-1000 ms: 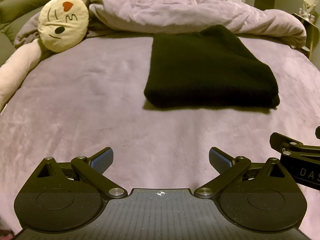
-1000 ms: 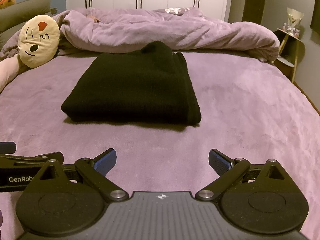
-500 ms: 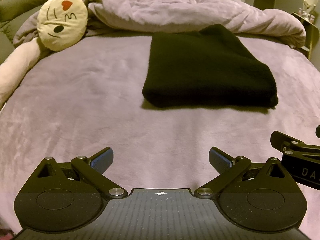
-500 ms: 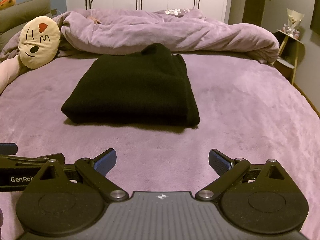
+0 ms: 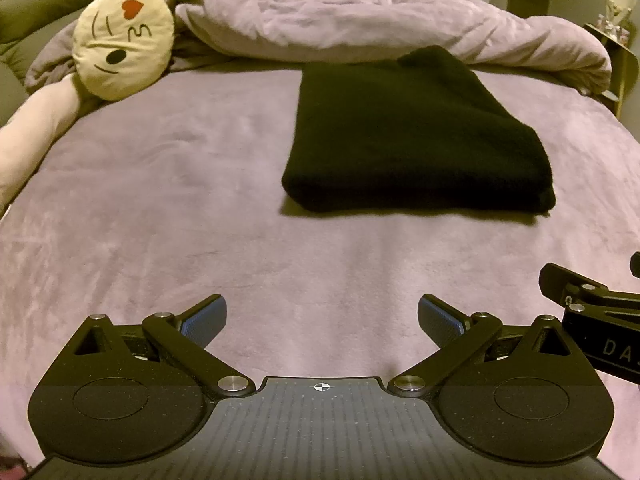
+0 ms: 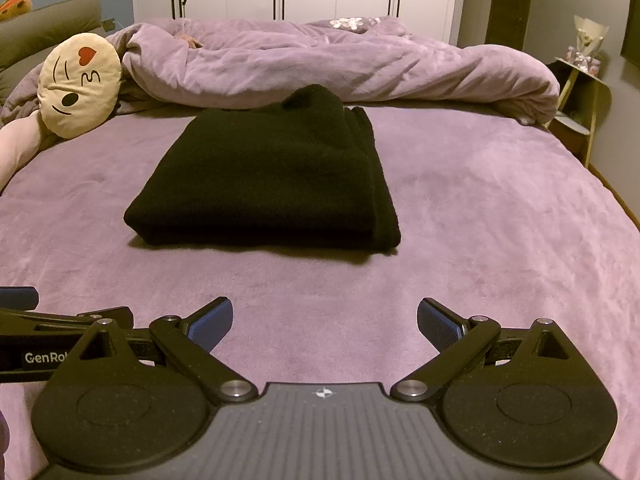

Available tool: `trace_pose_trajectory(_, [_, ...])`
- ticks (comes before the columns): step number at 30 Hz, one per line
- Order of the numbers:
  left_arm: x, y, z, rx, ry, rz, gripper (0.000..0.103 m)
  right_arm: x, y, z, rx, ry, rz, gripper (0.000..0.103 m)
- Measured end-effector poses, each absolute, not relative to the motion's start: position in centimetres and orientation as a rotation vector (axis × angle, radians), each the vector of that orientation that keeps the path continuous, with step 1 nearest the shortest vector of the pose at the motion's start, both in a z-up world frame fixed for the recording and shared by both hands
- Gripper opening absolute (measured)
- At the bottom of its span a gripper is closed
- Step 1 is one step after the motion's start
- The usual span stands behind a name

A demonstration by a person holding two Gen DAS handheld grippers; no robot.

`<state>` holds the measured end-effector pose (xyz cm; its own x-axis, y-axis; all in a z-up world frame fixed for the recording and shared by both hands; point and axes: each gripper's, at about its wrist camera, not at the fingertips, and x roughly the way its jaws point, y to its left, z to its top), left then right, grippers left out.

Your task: Fold small clothes

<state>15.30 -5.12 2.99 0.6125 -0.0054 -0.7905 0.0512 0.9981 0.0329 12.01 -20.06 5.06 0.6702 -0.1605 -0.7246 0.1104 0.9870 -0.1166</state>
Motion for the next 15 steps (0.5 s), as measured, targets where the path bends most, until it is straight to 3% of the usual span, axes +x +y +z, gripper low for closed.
trace_pose_trajectory(15, [15.22, -5.20, 3.02, 0.055, 0.911, -0.031, 0.103, 11.93, -20.07, 5.08, -0.060, 0.820, -0.153, 0.099])
